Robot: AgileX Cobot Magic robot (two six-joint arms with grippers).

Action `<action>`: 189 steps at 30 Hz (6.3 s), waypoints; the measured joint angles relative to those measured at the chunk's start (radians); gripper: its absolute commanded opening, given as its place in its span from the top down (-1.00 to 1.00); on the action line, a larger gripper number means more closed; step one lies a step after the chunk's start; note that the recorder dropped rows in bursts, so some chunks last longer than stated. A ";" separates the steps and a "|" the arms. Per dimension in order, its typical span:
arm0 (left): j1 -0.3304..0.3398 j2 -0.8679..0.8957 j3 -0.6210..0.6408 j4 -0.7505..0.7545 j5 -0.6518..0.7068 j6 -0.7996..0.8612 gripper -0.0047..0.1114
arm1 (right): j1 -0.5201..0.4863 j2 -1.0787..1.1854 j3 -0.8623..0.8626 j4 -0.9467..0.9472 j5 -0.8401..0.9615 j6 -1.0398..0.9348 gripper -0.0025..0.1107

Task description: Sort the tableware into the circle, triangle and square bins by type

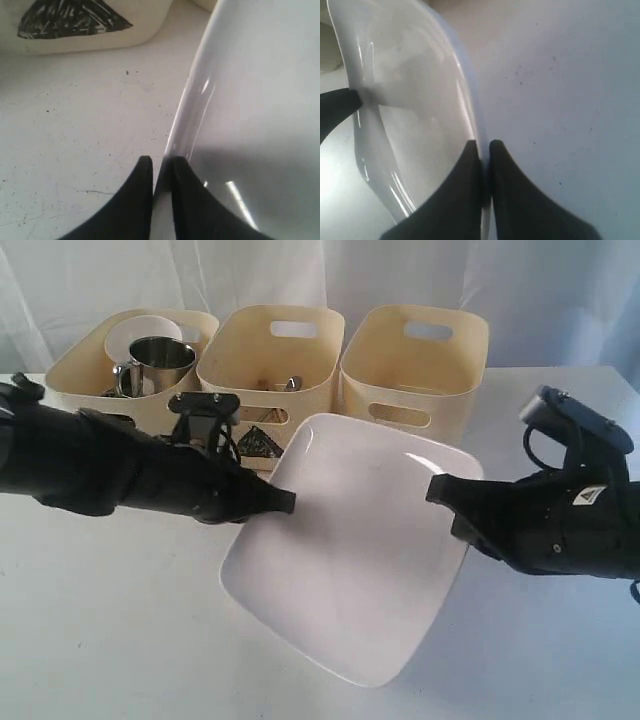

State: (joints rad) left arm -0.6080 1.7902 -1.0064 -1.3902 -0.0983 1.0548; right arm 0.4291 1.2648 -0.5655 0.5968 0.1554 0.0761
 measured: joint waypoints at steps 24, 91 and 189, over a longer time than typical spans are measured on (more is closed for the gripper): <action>-0.113 0.040 -0.018 0.014 0.746 -0.029 0.92 | 0.019 0.141 -0.002 0.031 0.012 0.000 0.96; 0.165 -0.534 -0.018 0.988 0.711 -0.761 0.92 | -0.222 0.060 -0.376 -0.184 -0.212 -0.169 0.96; 0.165 -0.851 0.189 1.889 0.467 -1.488 0.92 | -0.196 -0.234 -0.200 -0.181 0.178 -0.328 0.96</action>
State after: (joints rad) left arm -0.4434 0.9388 -0.8171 0.4993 0.3690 -0.4327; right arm 0.2328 1.0305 -0.7659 0.4156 0.3337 -0.2522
